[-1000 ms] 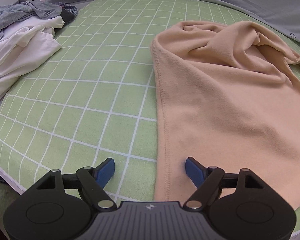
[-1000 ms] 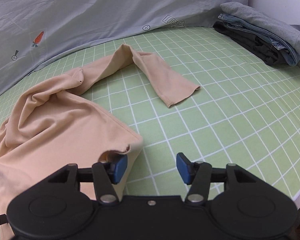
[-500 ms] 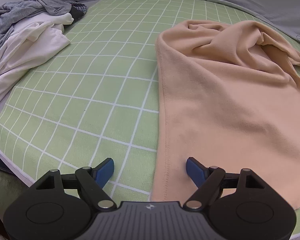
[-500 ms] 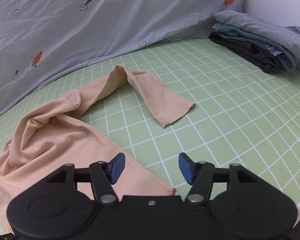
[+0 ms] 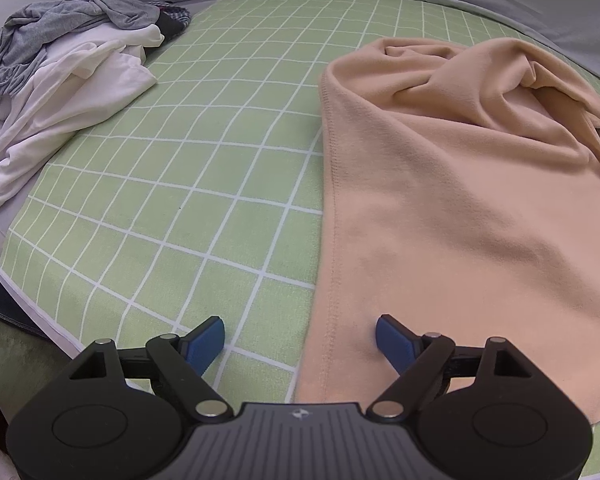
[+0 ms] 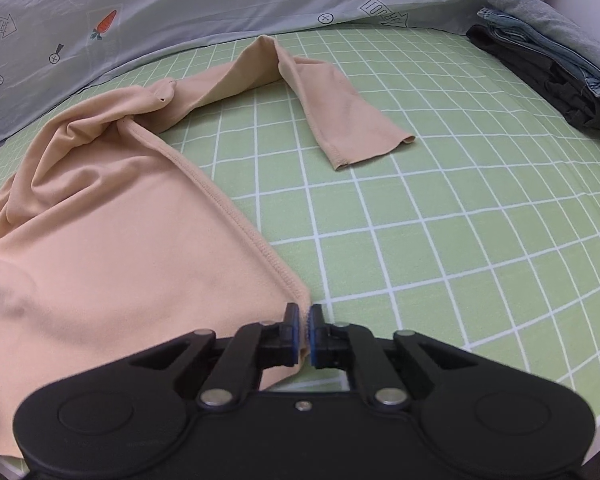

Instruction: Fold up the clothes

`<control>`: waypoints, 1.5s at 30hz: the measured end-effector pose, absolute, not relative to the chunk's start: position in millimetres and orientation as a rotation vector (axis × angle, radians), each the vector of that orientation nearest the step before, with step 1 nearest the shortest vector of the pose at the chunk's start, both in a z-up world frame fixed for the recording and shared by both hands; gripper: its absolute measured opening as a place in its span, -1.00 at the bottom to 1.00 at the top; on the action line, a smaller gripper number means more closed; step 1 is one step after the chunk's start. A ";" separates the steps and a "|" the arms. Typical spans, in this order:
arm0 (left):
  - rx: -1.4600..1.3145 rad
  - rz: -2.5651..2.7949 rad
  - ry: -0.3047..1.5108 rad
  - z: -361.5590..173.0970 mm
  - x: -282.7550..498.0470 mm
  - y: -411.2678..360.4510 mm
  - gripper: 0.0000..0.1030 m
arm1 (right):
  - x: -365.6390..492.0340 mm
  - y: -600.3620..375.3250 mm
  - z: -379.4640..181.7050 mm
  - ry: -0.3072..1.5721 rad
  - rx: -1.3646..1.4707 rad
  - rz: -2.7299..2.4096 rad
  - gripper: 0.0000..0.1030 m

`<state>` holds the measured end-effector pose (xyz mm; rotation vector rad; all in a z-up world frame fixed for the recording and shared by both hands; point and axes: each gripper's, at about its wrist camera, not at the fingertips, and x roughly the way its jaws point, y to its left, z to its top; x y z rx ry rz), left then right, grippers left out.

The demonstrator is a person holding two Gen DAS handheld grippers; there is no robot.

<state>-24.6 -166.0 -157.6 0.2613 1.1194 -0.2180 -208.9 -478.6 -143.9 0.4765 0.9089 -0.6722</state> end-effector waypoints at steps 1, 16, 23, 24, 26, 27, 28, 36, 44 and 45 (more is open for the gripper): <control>0.258 -0.217 1.123 -157.9 -24.2 -165.4 0.64 | -212.4 -479.5 -143.3 0.914 0.487 -0.673 -0.91; 0.043 -0.108 1.041 -116.0 33.0 -141.9 0.59 | -182.5 -519.5 -125.5 0.872 0.409 -0.826 0.60; 0.090 -0.192 0.983 -108.3 104.0 -182.4 0.59 | -130.0 -560.1 -139.9 0.885 0.394 -0.870 0.73; 0.094 -0.226 0.979 -109.1 114.7 -191.2 0.59 | -119.9 -565.3 -142.7 0.887 0.382 -0.874 0.77; 0.109 -0.312 0.976 -111.2 136.2 -212.3 0.62 | -99.7 -574.8 -148.6 0.892 0.358 -0.877 0.84; 0.119 -0.355 0.974 -112.3 147.0 -223.1 0.62 | -90.7 -579.4 -151.4 0.894 0.349 -0.877 0.84; 0.128 -0.398 0.972 -113.5 157.8 -234.0 0.62 | -82.3 -584.0 -154.1 0.896 0.341 -0.876 0.85; 0.302 -0.678 1.029 -138.9 212.6 -332.0 0.59 | -47.5 -601.1 -160.3 0.864 0.170 -0.929 1.00; 0.326 -0.739 1.032 -149.2 206.4 -362.6 -0.13 | -66.5 -627.9 -157.3 0.795 0.345 -0.945 0.16; 0.300 -0.730 1.038 -148.1 207.5 -361.1 -0.36 | -67.4 -628.8 -156.4 0.792 0.337 -0.942 -0.33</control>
